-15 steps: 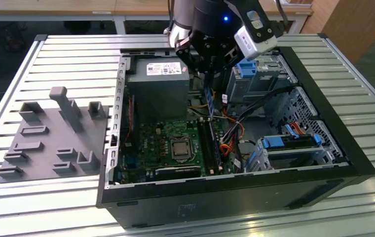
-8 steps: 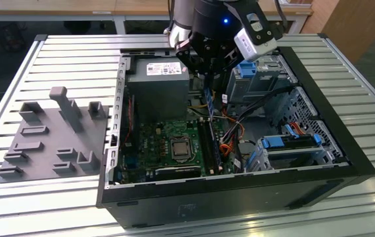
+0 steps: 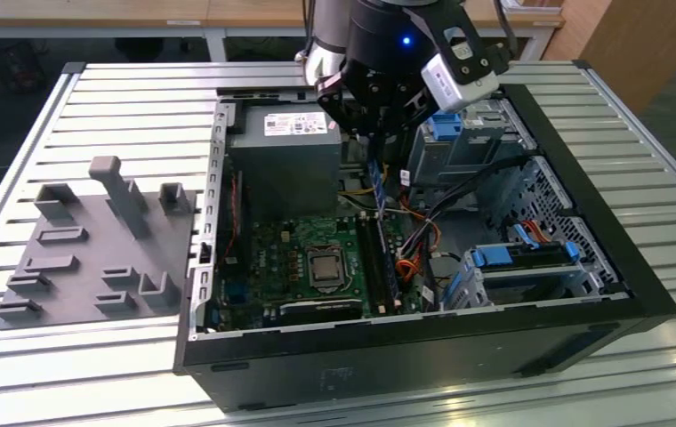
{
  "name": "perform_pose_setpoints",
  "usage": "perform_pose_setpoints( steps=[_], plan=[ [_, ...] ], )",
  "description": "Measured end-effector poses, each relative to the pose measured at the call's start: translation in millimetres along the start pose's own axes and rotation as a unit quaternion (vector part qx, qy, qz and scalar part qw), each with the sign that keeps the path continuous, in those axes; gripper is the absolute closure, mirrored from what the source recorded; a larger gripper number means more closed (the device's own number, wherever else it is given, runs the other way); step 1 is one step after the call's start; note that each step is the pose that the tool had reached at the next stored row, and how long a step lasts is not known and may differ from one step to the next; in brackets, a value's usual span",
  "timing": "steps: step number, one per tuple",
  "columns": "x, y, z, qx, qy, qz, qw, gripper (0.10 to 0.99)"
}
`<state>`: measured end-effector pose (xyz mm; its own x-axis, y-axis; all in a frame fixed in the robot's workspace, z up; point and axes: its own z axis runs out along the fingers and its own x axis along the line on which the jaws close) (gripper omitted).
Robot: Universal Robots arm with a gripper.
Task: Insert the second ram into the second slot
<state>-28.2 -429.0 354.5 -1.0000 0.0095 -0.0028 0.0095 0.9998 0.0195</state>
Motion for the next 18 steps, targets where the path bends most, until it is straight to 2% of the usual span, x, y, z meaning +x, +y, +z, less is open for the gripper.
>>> perform_pose_setpoints(
  steps=[18],
  plan=[
    [0.0,-0.1,3.9,0.0001,0.0002,0.0,1.0,0.953]
  ],
)
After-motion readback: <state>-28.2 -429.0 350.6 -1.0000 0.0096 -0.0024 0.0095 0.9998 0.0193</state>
